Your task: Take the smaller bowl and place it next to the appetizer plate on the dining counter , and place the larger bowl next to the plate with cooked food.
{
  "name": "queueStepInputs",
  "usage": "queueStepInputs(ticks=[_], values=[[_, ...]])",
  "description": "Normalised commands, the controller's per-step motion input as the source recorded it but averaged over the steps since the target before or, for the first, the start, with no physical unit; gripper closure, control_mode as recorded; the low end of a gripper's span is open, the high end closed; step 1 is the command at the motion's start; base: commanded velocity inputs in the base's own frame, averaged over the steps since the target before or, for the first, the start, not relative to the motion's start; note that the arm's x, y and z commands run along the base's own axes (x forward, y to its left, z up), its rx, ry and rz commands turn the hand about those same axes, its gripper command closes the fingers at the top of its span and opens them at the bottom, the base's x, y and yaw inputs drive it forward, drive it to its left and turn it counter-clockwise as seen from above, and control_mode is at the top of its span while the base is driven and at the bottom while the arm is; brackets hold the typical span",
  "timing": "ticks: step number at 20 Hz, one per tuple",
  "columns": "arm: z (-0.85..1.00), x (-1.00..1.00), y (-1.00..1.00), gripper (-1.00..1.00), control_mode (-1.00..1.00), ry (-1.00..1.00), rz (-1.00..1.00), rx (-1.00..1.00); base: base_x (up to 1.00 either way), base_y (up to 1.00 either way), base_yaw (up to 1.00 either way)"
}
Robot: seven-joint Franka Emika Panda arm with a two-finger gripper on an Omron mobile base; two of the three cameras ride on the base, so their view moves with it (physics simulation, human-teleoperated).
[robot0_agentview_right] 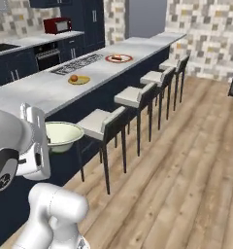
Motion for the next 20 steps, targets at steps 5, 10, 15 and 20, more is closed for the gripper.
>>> queueStepInputs(ticks=[5, 10, 15, 20], values=[[0.0, 0.0, 0.0, 1.0, 1.0, 0.0, 0.0, 0.0, 0.91, -0.69, 0.52], [0.0, 0.0, 0.0, 1.0, 1.0, 0.0, 0.0, 0.0, 0.68, -0.69, 0.44], [0.0, 0.0, 0.0, 1.0, 1.0, 0.0, 0.0, 0.0, 0.6, -0.35, 0.41], [0.0, 0.0, 0.0, 1.0, 1.0, 0.0, 0.0, 0.0, 0.49, -0.14, 0.41]])
